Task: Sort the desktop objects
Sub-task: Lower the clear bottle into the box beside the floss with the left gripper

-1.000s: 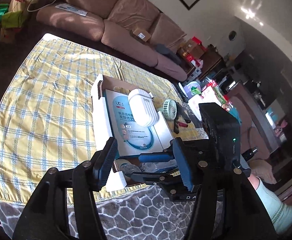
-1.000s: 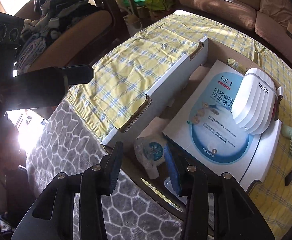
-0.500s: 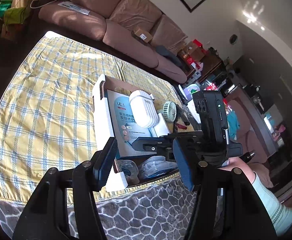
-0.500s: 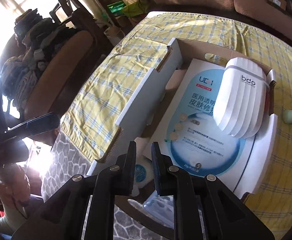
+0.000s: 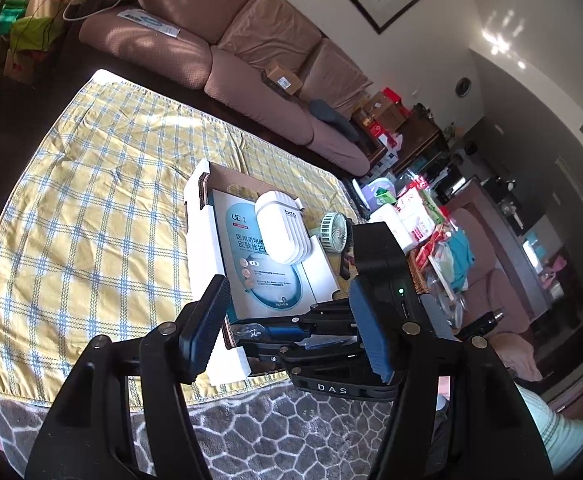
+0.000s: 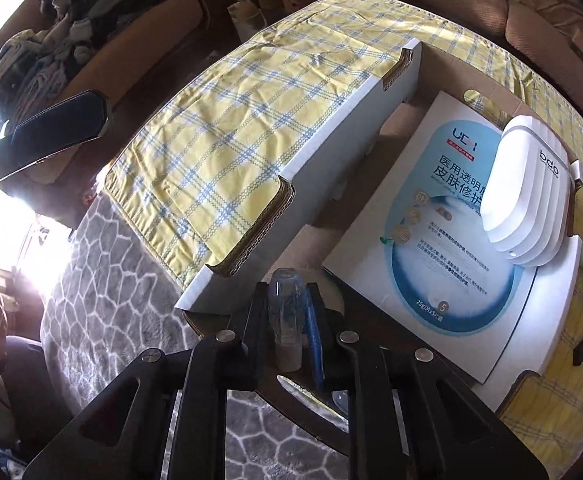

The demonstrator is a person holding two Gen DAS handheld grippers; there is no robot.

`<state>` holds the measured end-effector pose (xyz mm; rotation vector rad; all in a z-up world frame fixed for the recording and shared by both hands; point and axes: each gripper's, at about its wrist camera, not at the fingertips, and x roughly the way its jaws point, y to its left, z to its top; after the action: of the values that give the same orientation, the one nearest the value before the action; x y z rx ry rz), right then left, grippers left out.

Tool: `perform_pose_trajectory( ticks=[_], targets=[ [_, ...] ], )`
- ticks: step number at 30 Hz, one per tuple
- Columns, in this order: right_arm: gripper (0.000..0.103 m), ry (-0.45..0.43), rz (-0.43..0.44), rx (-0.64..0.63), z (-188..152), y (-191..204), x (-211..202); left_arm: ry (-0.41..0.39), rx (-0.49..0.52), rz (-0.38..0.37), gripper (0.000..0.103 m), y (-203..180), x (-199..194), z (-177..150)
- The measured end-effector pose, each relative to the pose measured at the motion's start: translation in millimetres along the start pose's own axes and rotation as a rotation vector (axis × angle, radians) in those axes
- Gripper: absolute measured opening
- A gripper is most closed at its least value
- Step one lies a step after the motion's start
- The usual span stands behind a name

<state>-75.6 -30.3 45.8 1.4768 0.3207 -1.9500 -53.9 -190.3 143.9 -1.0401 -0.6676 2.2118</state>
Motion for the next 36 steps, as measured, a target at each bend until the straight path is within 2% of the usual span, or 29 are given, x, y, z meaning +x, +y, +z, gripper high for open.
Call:
perform_pose_trajectory(
  ticks=[3,6,10,11,13,14,17,20,23,25,27,32,36],
  targets=[
    [0.016,-0.083,0.085,0.112,-0.9,-20.1,-18.5,-0.010,-0.010,-0.015,0.062,1.1,-2.1,0.9],
    [0.016,-0.193,0.269,0.279,-4.8,-45.0,-41.2,-0.020,-0.002,-0.035,0.072,-2.3,-2.3,0.1],
    [0.016,-0.363,0.582,0.569,-23.9,-83.4,-56.9,-0.020,0.117,-0.041,0.074,-26.3,0.9,-4.0],
    [0.016,-0.399,0.639,0.623,-27.8,-89.1,-58.9,-0.017,0.156,-0.030,0.074,-34.2,2.4,-6.6],
    [0.017,-0.440,0.698,0.681,-34.1,-94.3,-62.1,-0.022,0.216,0.007,0.074,-47.3,5.2,-11.3],
    [0.016,-0.449,0.707,0.689,-35.1,-93.1,-64.5,-0.024,0.244,0.031,0.073,-52.5,7.6,-13.8],
    [0.017,-0.459,0.732,0.701,-34.2,-87.3,-69.9,0.000,0.307,0.096,0.053,-60.9,18.6,-18.8],
    [0.017,-0.480,0.754,0.712,-34.6,-86.0,-76.4,0.036,0.306,0.115,0.052,-58.2,29.1,-22.5],
    [0.017,-0.492,0.761,0.716,-37.4,-87.0,-77.9,0.040,0.288,0.093,0.045,-55.8,31.3,-23.6],
    [0.017,-0.487,0.771,0.719,-38.0,-85.6,-73.8,0.027,0.290,0.085,0.037,-56.4,29.3,-22.9],
    [0.017,-0.480,0.778,0.722,-40.0,-84.6,-70.5,0.032,0.292,0.072,0.022,-57.2,28.0,-22.2],
    [0.016,-0.455,0.791,0.736,-42.4,-82.9,-61.5,0.070,0.296,0.094,0.017,-55.8,34.3,-25.4],
    [0.017,-0.446,0.739,0.713,-42.4,-82.4,-65.3,0.097,0.293,0.097,0.013,-55.3,37.5,-27.9]
  ],
)
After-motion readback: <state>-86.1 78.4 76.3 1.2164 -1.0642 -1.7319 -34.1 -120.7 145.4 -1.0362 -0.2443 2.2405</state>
